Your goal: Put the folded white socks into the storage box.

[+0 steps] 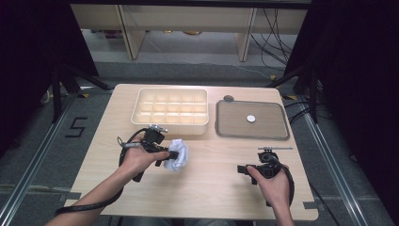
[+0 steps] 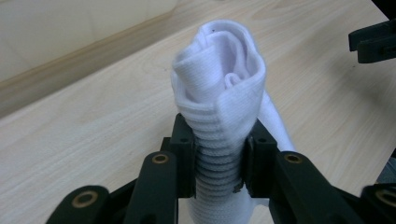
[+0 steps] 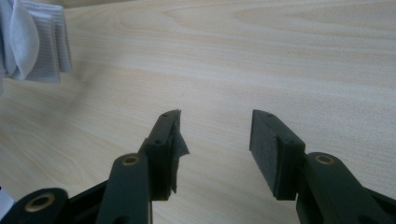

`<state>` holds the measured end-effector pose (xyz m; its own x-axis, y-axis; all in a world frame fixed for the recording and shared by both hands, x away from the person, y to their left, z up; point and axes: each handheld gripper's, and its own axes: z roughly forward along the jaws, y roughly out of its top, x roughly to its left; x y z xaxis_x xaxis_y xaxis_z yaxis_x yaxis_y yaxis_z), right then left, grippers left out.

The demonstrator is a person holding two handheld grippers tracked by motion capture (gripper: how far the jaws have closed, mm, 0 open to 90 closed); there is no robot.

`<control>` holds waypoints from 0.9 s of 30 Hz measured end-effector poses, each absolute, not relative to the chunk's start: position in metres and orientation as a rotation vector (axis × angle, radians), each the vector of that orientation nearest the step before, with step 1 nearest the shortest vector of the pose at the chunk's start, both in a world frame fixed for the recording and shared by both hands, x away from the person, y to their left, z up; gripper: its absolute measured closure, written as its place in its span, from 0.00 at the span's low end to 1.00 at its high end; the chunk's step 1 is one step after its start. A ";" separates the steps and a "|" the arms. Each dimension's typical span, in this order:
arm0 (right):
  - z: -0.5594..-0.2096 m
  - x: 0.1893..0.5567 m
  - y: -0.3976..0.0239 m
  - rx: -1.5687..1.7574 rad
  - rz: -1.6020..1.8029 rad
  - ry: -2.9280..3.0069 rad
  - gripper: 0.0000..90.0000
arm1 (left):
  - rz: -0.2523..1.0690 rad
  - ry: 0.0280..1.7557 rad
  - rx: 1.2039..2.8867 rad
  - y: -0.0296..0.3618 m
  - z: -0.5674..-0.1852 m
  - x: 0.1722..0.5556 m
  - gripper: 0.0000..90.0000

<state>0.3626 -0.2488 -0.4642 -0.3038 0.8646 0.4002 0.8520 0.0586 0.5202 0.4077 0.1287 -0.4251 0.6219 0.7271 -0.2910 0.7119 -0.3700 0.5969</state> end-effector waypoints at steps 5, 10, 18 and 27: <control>-0.465 0.363 -0.250 1.837 1.115 2.279 0.60 | 0.046 1.134 2.118 0.135 -0.423 0.410 0.78; -0.465 0.363 -0.251 1.846 1.119 2.274 0.60 | 0.062 1.132 2.105 0.141 -0.420 0.412 0.78; -0.464 0.362 -0.252 1.847 1.100 2.266 0.60 | 0.088 1.143 2.073 0.149 -0.412 0.416 0.78; -0.469 0.363 -0.252 1.852 1.110 2.281 0.60 | 0.133 1.159 2.049 0.162 -0.402 0.424 0.78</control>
